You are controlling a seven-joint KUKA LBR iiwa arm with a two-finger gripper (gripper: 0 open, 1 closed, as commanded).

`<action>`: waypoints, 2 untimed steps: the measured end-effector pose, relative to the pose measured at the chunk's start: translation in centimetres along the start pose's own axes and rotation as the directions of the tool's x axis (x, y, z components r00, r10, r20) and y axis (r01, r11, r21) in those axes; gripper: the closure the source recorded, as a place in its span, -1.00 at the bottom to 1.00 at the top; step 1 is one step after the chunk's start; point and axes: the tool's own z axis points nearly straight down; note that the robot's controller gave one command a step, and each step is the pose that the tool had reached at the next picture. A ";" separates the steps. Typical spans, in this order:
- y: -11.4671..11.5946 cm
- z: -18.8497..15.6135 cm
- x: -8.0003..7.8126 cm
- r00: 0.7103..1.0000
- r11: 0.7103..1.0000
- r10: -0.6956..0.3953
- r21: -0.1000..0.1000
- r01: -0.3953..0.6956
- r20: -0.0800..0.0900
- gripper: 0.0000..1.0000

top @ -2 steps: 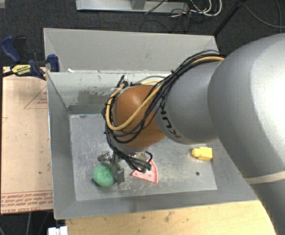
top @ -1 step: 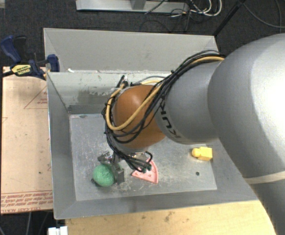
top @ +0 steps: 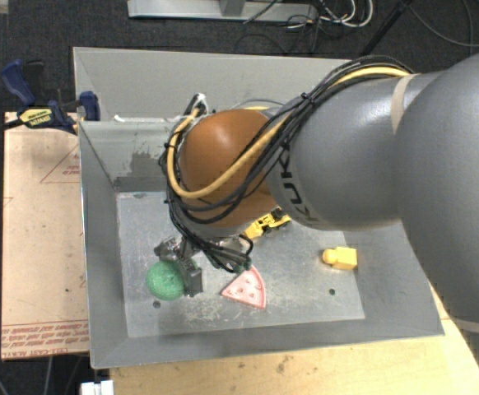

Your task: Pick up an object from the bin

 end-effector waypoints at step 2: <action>-0.7 -1.2 -0.9 0.950 0.950 -0.314 0.000 0.314 0.000 1.00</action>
Offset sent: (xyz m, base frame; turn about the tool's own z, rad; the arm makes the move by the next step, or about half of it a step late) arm 0.0109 -0.0020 0.0118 -0.3220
